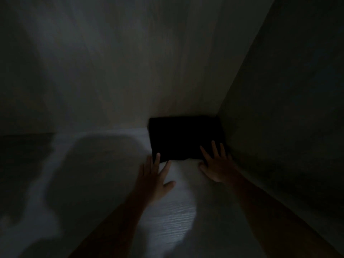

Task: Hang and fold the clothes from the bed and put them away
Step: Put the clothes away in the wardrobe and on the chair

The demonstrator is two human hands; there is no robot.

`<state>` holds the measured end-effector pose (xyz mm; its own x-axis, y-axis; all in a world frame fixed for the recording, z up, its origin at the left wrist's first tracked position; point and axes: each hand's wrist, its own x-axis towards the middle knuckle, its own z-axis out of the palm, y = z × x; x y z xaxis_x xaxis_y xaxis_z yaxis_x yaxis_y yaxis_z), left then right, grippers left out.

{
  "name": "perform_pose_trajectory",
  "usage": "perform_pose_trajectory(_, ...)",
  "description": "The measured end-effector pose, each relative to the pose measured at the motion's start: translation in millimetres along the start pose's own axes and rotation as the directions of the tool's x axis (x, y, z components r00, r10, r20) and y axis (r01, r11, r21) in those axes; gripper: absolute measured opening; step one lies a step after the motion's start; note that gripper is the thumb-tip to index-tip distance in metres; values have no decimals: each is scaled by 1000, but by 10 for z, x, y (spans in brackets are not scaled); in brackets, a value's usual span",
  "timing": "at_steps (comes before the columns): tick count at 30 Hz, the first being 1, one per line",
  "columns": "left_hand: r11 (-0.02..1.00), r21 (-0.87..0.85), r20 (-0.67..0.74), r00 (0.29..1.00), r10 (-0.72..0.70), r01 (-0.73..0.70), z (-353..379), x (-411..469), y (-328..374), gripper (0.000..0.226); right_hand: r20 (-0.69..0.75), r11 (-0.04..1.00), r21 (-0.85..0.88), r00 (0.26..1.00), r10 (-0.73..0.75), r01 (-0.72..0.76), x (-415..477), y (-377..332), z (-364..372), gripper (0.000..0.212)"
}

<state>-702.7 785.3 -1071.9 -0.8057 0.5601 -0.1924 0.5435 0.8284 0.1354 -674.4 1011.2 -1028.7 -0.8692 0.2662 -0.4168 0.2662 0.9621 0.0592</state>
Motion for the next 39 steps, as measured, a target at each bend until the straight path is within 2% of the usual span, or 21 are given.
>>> perform_pose_trajectory(4,1000,-11,141,990,-1,3,-59,95,-38,76,-147,1000,-31,989,-11,6,-356,-123,-51,73)
perform_pose_trajectory(8,1000,-21,141,990,-16,19,-99,-199,20,70,-179,981,-8,965,-193,195,-932,-248,29,74)
perform_pose_trajectory(11,999,-38,172,985,-27,34,-111,-732,137,70,-99,973,-75,970,-224,217,-1330,-259,-45,67)
perform_pose_trajectory(13,999,-4,148,988,-36,37,-287,-979,241,71,-58,982,-79,983,-174,170,-1568,-265,-207,66)
perform_pose_trajectory(16,999,24,146,989,-25,22,-988,-1289,569,68,-53,993,-53,993,-109,106,-2163,-259,-689,64)
perform_pose_trajectory(18,998,-47,84,996,-40,44,-1579,-1542,879,62,-93,993,-58,990,-105,100,-2658,-247,-1052,63)
perform_pose_trajectory(19,995,-99,8,1000,-8,8,-1946,-1674,1040,56,-97,993,-55,989,-108,103,-2954,-218,-1300,64)
perform_pose_trajectory(20,989,-138,-131,991,34,-52,-2243,-1779,1164,48,-103,994,-34,989,-103,100,-3208,-209,-1498,64)
perform_pose_trajectory(22,983,-90,-301,945,127,-161,-2817,-2013,1362,26,-112,1000,14,993,-26,27,-3715,-169,-1864,64)
perform_pose_trajectory(23,978,-94,-356,924,140,-185,-3092,-2177,1446,22,-110,999,32,994,19,-16,-3989,-149,-2027,65)
perform_pose_trajectory(26,959,-185,-258,952,165,-216,-3857,-2787,1881,12,-56,996,38,995,77,-75,-4981,2,-2586,66)
perform_pose_trajectory(28,951,-182,-221,952,210,-252,-4127,-3173,2160,21,-186,997,4,979,80,-81,-5501,106,-2868,69)
perform_pose_trajectory(29,936,-182,-211,941,263,-302,-4298,-3378,2311,24,-273,993,28,955,114,-111,-5796,161,-3002,69)
perform_pose_trajectory(31,891,-217,-197,912,360,-399,-4583,-3800,2588,32,-356,983,70,916,182,-168,-6374,223,-3167,65)
perform_pose_trajectory(33,825,-225,-206,853,479,-518,-4903,-4184,2882,36,-373,960,101,885,279,-260,-6989,290,-3255,63)
perform_pose_trajectory(36,754,-208,-261,778,571,-623,-5252,-4620,3242,35,-377,902,146,821,430,-405,-7779,394,-3319,60)
perform_pose_trajectory(38,690,-163,-303,701,646,-706,-5493,-5003,3510,24,-367,842,181,759,538,-509,-8448,440,-3348,61)
perform_pose_trajectory(39,668,-139,-307,673,673,-731,-5589,-5168,3600,12,-355,820,196,741,570,-538,-8716,454,-3329,61)
